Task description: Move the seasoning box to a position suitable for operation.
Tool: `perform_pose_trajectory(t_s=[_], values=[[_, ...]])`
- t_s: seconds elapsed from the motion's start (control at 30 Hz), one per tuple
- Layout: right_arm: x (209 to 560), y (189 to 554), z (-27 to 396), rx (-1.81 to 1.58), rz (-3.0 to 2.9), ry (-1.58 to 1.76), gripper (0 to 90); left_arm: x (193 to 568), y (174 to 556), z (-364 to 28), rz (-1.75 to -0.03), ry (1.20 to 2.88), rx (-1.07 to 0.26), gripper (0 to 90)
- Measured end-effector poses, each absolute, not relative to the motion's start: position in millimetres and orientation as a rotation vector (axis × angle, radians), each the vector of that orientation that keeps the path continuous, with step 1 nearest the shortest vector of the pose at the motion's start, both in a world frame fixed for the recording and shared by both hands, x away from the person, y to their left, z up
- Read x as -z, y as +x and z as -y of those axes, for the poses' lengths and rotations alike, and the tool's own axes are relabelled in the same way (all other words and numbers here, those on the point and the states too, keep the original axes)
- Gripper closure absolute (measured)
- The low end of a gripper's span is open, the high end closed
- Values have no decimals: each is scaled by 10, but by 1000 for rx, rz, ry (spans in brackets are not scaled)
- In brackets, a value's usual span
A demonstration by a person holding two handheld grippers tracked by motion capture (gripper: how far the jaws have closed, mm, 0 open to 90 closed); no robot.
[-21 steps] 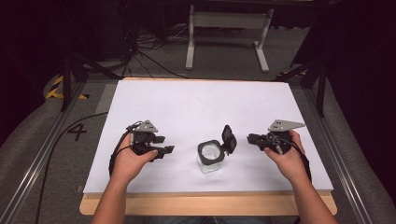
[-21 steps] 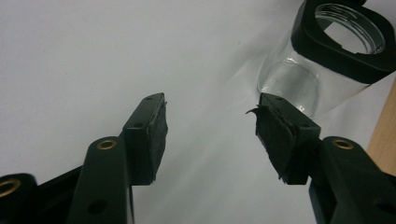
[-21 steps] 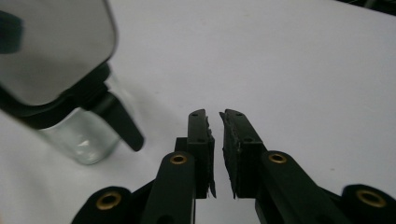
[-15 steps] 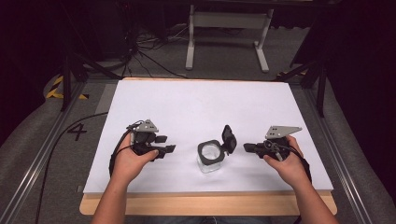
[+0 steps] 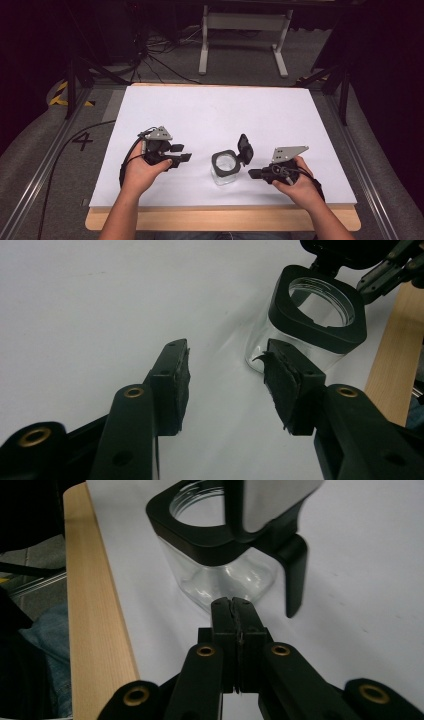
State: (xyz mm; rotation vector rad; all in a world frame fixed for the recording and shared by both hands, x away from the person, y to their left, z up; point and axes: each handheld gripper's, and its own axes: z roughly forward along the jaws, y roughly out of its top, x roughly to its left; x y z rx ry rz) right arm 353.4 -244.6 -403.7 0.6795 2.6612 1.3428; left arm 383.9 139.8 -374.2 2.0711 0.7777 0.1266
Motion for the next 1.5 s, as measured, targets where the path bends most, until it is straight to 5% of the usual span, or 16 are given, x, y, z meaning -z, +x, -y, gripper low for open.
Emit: perform_pose_trajectory(t_s=[0.37, 1.5], values=[[4193, 3503, 2174, -1355, -2670, 579, 900, 3740, 3820, -1396, -780, 2075, -119, 531], [4225, 3688, 2257, -1278, -2554, 716, 900, 3837, 3820, -1409, -780, 2112, -118, 547]])
